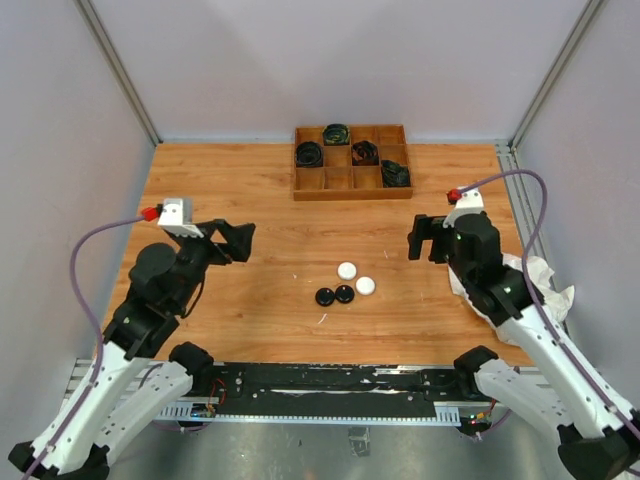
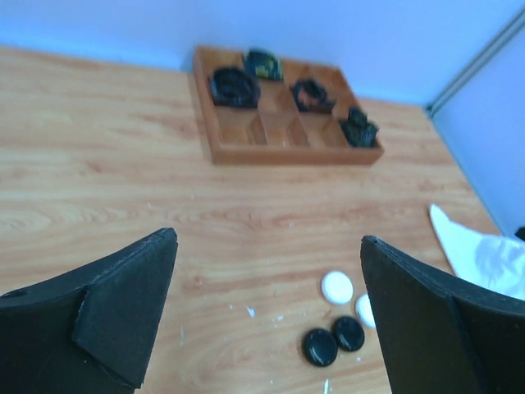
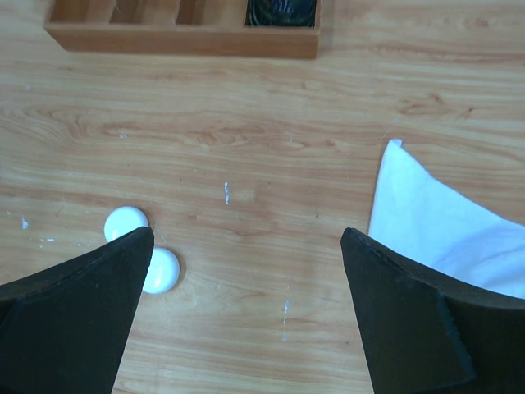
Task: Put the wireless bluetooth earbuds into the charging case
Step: Reset both arms
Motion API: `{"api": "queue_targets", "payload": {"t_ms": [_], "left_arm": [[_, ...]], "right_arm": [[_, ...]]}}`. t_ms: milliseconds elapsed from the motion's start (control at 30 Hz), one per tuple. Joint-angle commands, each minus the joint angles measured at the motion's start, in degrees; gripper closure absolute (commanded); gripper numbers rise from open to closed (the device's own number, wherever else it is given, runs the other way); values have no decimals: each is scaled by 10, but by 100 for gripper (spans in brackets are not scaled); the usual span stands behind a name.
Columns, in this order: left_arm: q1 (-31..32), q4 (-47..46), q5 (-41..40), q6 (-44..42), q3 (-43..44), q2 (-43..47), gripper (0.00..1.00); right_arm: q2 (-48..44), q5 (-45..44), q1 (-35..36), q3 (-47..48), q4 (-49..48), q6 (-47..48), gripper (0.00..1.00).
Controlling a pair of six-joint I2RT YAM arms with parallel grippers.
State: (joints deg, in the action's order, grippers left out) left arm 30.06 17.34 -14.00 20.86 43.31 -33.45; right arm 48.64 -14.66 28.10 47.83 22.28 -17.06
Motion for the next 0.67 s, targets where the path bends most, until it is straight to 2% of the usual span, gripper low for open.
{"api": "queue_targets", "payload": {"t_ms": [0, 267, 633], "left_arm": [[-3, 16, -52, -71, 18, 60, 1], [-3, -64, -51, -110, -50, 112, 1], [-4, -63, -51, -124, -65, 98, 1]], "right_arm": [[-90, -29, -8, -16, 7, 36, 1], [-161, -49, -8, -34, 7, 51, 2], [-176, -41, -8, -51, -11, 51, 1]]}}
